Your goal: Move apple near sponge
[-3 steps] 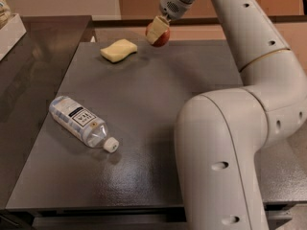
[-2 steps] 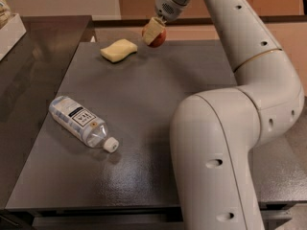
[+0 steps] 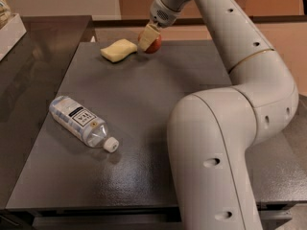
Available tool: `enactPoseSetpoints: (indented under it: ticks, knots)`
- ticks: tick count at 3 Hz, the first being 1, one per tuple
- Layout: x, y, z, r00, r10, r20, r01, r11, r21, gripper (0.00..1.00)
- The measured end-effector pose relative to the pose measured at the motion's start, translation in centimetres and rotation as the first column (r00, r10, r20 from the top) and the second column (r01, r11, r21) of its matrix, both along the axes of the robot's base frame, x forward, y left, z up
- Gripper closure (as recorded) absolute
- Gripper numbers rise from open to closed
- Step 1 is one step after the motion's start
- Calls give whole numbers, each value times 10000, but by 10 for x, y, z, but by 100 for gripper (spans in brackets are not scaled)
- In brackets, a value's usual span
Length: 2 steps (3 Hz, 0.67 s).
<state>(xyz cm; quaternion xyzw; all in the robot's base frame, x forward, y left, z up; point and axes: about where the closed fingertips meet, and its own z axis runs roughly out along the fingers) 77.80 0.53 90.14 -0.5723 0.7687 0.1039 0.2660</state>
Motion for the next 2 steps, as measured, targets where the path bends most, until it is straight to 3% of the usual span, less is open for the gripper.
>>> enactPoseSetpoints:
  ticks: [2]
  knots:
    - [-7, 3, -18, 9987, 93, -504, -95, 9999, -52, 100]
